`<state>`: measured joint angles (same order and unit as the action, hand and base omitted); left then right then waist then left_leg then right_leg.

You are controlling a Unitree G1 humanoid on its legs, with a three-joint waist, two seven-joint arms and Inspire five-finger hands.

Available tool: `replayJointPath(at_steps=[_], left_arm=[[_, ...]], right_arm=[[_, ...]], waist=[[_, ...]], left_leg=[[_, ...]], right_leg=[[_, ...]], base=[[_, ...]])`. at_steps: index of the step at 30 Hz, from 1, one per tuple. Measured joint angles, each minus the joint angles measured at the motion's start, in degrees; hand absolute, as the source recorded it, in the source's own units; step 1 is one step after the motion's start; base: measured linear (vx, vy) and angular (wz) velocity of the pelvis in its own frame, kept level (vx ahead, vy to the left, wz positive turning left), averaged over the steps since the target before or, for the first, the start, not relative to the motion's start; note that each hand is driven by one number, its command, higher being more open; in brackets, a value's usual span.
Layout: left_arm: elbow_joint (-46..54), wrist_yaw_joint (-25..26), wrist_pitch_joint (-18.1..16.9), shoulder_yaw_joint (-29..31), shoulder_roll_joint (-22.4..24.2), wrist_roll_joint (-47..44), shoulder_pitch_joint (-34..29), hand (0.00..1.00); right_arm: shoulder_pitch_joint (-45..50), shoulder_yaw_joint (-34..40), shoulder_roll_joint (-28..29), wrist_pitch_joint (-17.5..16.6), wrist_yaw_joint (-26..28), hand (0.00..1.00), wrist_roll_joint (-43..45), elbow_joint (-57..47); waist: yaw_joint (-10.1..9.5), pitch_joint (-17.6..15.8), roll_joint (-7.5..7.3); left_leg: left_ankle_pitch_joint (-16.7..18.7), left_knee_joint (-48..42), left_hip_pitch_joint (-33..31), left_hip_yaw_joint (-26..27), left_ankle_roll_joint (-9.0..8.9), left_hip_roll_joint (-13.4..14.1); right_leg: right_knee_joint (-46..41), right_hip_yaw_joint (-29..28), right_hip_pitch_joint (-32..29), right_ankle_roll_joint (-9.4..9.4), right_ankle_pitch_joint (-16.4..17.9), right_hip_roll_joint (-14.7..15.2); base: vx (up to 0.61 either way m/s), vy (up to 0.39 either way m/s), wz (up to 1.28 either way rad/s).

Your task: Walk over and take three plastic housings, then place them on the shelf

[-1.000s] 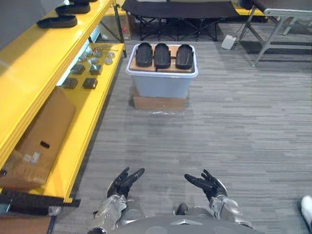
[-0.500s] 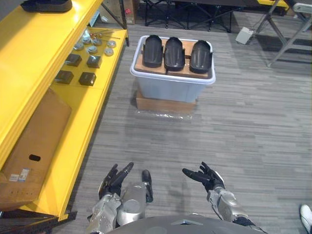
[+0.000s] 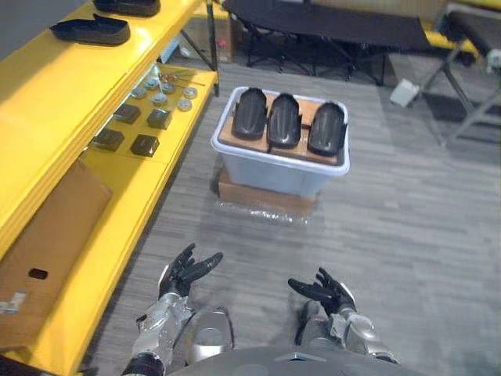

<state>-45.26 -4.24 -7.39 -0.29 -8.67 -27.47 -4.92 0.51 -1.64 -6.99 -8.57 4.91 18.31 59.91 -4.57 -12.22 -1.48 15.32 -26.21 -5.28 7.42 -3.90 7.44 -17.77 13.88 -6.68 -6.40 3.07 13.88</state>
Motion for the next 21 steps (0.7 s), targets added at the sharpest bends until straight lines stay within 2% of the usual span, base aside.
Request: replayJointPath(at_steps=[1,2,3,5,6,7,9,10,11,12,13,14,15,16,18,19,21], left_arm=[[-1.8,0.0,0.1,0.0,1.5,-0.4,-1.5,1.0],[-2.1,0.0,0.2,0.0,2.2,-1.5,-2.4,1.0],[-2.4,-0.2,-0.2,-0.5,3.5,-1.7,-2.9,1.0],[-2.5,-0.4,-0.2,-0.4,3.5,-1.8,-2.4,1.0],[-2.7,-0.3,-0.5,-0.4,3.2,-1.5,-2.6,1.0],[-2.9,-0.2,-0.5,-0.5,3.1,-1.4,-2.6,1.0],[-2.6,-0.7,-1.1,-1.2,3.6,-1.8,-2.0,1.0],[-2.5,-1.0,-1.2,-1.7,4.0,-1.8,-1.6,1.0],[-2.4,-1.3,-1.2,-2.5,4.7,-1.7,-1.0,1.0],[-2.5,-1.5,-1.2,-3.8,5.8,-1.6,-0.6,1.0],[-2.4,-1.6,-0.8,-4.6,5.7,-1.3,0.2,1.0],[-2.4,-1.8,-0.6,-5.0,5.3,-1.2,0.7,1.0],[-2.1,-1.7,-0.3,-6.2,4.6,-1.1,1.4,1.0],[-2.0,-1.7,0.1,-7.3,3.9,-0.8,2.2,1.0],[-1.3,-1.7,0.2,-8.8,3.5,1.6,2.3,1.0],[-0.6,-1.4,0.4,-9.2,3.2,2.4,2.0,1.0],[-0.5,-1.0,1.6,-10.0,3.1,2.7,2.0,1.0]], right_arm=[[0.0,-0.1,-0.9,0.5,-0.8,1.0,0.0,0.8],[0.0,-0.2,-1.4,0.5,-0.9,1.0,0.0,0.8],[-0.6,0.1,-2.3,0.5,-1.5,1.0,0.1,1.1],[-0.7,0.9,-3.1,0.9,-2.0,1.0,0.0,2.1],[0.0,1.1,-3.0,1.0,-2.6,1.0,0.0,2.1],[0.3,1.1,-3.0,1.0,-2.9,1.0,-0.1,1.8],[0.7,2.5,-3.4,0.3,-4.0,1.0,0.0,-1.2],[0.7,2.8,-3.3,0.2,-4.4,1.0,0.0,-2.2],[0.8,3.1,-3.3,0.0,-5.3,1.0,0.0,-3.5],[0.9,3.2,-3.2,-0.7,-6.3,1.0,0.0,-4.9],[0.9,3.3,-2.6,-1.0,-7.6,1.0,0.1,-6.2],[0.9,3.3,-1.8,-1.1,-8.4,1.0,0.0,-7.0],[1.0,3.0,-0.3,-1.4,-9.4,1.0,0.0,-8.9],[1.7,2.6,1.1,-2.2,-10.6,1.0,0.0,-10.6],[3.0,0.9,1.3,-2.9,-12.2,1.0,0.0,-14.3],[3.7,0.1,1.3,-3.1,-13.1,1.0,0.0,-17.0],[4.7,-0.2,1.3,-3.1,-14.8,1.0,-0.1,-20.7]], waist=[[-0.62,1.4,1.99],[-0.98,1.7,2.76],[-0.53,1.5,4.69],[-0.42,0.8,5.8],[-0.39,0.7,5.71],[-0.33,0.8,5.78],[0.85,0.8,5.91],[1.22,0.8,5.89],[1.77,0.8,5.9],[1.75,1.0,6.15],[1.92,0.8,5.11],[2.33,0.8,3.75],[2.3,0.7,1.74],[2.37,1.0,0.35],[2.77,1.1,0.21],[3.31,1.3,0.59],[3.57,1.7,1.42]], left_leg=[[0.8,-2.2,0.4,-0.5,-1.38,3.0],[0.8,-4.3,-0.4,-0.5,-1.45,4.3],[-1.9,-12.1,-4.6,-0.3,-0.55,7.0],[-9.1,-21.5,-8.4,0.7,-0.3,10.3],[-9.2,-23.7,-9.2,3.0,-0.93,11.9],[-8.4,-22.1,-8.6,4.6,-0.89,12.3],[-8.5,-7.1,-7.1,10.6,-1.3,11.6],[-9.4,-2.8,-7.1,10.8,-1.5,11.0],[-12.3,4.0,-6.7,10.7,-1.58,10.4],[-18.6,11.1,-5.1,10.2,-1.3,9.3],[-19.2,14.2,-3.1,10.5,-0.68,7.8],[-19.8,15.8,-2.5,11.4,-0.67,6.7],[-20.7,19.6,-0.8,12.8,0.07,4.5],[-21.5,22.9,0.8,14.0,0.6,2.4],[-22.3,26.9,3.3,15.2,1.26,-0.1],[-22.5,28.8,4.3,15.9,1.25,-1.3],[-23.0,30.9,5.2,16.6,1.52,-2.5]], right_leg=[[-0.8,0.5,0.6,1.28,1.9,-2.5],[-0.3,0.8,1.0,1.77,2.5,-3.6],[1.2,2.0,3.0,2.22,2.9,-5.3],[5.4,3.6,7.8,2.99,1.7,-6.9],[8.3,4.5,11.7,3.1,1.0,-7.2],[9.7,4.9,13.2,3.04,0.7,-7.1],[13.0,5.6,15.6,2.45,0.3,-6.5],[13.1,6.0,15.5,2.4,0.2,-6.4],[13.1,6.5,15.2,2.32,0.2,-6.2],[13.1,6.3,14.9,1.25,0.3,-6.1],[13.7,5.9,15.1,-0.2,0.7,-4.8],[14.1,6.0,14.9,-0.83,0.3,-3.9],[14.5,6.3,14.5,-1.16,0.2,-2.4],[15.0,6.5,14.4,-1.57,-0.1,-0.9],[14.9,6.4,14.5,-2.05,-0.1,0.9],[14.9,6.3,14.4,-3.06,-0.2,2.0],[14.9,6.0,14.0,-3.35,-0.3,2.6]], base=[[0.28,-0.282,0.13],[0.29,-0.219,-0.03],[0.25,-0.17,0.12],[0.3,-0.233,0.23],[0.33,-0.186,0.13],[0.32,-0.118,0.06],[0.28,-0.04,0.07],[0.24,0.05,0.13],[0.22,0.119,0.02],[0.24,0.194,-0.14],[0.18,0.192,-0.2],[0.14,0.177,-0.21],[0.13,0.164,-0.16],[0.1,0.126,-0.21],[0.08,0.128,-0.19],[0.07,0.132,-0.16],[0.06,0.087,-0.14]])
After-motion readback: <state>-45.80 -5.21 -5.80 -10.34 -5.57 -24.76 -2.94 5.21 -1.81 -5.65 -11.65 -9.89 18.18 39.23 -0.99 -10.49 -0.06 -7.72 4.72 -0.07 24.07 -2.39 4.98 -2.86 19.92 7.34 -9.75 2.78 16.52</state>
